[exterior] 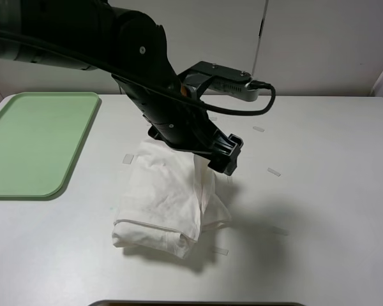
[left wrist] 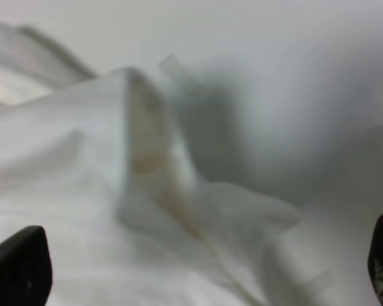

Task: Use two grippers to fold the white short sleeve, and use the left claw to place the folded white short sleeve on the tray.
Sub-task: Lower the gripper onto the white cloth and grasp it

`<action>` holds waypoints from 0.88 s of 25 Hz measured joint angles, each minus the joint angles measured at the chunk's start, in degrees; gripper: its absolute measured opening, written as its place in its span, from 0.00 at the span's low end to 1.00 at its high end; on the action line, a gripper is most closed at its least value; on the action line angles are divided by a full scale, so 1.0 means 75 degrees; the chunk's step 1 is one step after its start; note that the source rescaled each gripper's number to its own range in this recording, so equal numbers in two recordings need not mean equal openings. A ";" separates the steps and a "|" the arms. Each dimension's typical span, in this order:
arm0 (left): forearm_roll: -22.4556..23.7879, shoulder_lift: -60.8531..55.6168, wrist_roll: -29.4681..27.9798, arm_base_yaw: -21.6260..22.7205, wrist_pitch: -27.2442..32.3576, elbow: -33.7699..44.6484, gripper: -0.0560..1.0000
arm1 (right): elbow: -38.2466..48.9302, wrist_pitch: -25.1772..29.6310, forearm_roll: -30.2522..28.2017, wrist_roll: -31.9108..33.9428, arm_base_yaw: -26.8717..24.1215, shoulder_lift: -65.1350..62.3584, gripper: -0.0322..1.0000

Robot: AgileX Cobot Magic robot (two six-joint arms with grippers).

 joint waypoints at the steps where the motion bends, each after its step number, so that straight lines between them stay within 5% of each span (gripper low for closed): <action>1: 0.0010 0.0040 0.0083 0.0082 -0.0006 0.0000 1.00 | 0.0000 0.0000 0.0000 0.0000 0.0000 0.0000 1.00; 6: 0.0037 0.0324 0.0381 0.0349 -0.0469 0.0000 1.00 | 0.0000 0.0000 0.0000 0.0000 0.0000 0.0000 1.00; 11: -0.0047 0.1442 0.0454 0.0351 -0.1750 -0.0006 1.00 | 0.0000 0.0000 0.0000 0.0000 0.0000 0.0000 1.00; 22: -0.0085 0.1972 0.0463 0.0325 -0.2041 -0.0006 1.00 | 0.0000 0.0000 0.0000 0.0000 0.0000 0.0000 1.00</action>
